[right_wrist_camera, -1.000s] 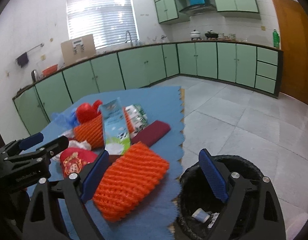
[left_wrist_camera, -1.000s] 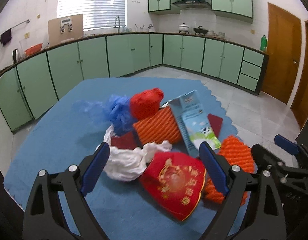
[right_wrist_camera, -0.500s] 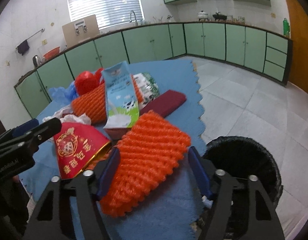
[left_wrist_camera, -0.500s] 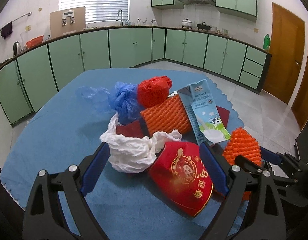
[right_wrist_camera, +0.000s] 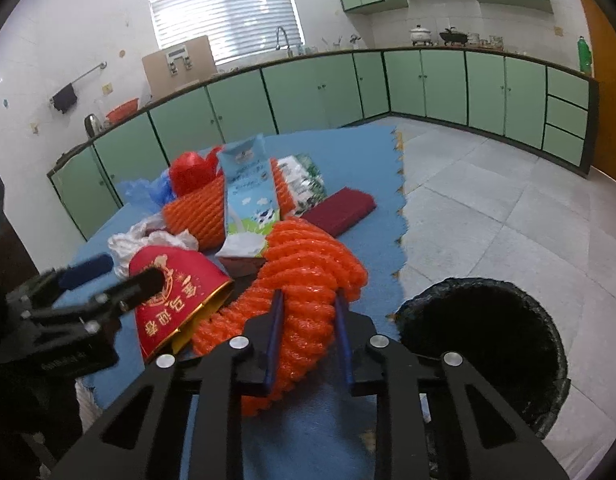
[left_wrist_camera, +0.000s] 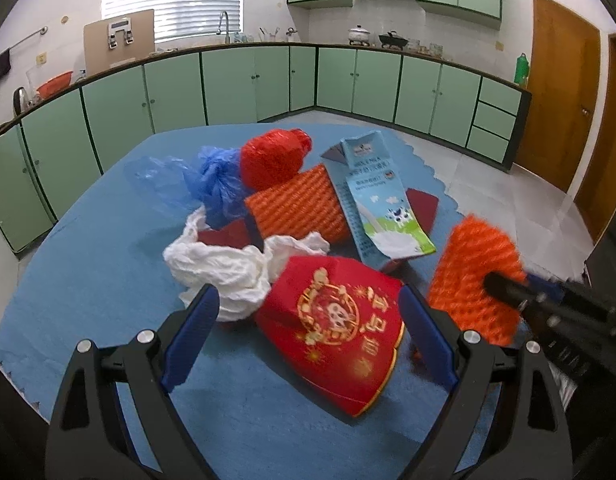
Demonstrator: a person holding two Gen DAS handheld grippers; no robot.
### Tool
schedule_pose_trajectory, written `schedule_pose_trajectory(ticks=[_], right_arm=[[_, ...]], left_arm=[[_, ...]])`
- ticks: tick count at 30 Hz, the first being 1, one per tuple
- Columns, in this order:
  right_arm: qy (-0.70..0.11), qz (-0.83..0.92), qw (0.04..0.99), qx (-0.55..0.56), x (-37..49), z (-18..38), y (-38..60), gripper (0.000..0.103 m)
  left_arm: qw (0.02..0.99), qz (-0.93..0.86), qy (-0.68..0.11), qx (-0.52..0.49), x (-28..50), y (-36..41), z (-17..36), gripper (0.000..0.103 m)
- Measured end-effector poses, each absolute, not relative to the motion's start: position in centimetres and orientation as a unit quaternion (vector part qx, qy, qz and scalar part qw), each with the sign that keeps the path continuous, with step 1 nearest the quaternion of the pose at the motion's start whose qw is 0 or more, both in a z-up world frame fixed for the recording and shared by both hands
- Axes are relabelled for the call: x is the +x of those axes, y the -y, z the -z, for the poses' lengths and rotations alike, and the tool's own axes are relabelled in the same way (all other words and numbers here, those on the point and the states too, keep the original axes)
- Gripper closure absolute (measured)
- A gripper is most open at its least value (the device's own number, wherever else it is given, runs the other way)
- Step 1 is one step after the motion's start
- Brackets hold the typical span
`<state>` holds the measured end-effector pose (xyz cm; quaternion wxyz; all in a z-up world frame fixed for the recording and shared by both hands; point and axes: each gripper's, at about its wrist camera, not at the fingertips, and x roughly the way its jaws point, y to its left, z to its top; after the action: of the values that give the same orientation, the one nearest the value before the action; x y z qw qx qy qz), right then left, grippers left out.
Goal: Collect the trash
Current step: 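Return to the table and grasp the orange mesh net with the right tool, then lift the orange net with the right tool while the left tool grasps the red envelope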
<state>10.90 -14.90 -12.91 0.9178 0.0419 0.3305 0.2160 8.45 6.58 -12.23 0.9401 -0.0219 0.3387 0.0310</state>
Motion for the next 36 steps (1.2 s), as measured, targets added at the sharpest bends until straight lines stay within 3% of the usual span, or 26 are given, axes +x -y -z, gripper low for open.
schedule_pose_trajectory(ticks=[21,36], right_arm=[[-0.338,-0.198,0.917,0.069,11.9,12.6,17.3,0.081],[-0.326,-0.194,0.922,0.082,11.2,11.4,18.4,0.081]], left_arm=[[0.927,-0.012,-0.375,0.007,11.0,-5.2,15.2,0.011],[0.936,0.035,-0.350,-0.009,9.0,-2.3,13.1,0.014]])
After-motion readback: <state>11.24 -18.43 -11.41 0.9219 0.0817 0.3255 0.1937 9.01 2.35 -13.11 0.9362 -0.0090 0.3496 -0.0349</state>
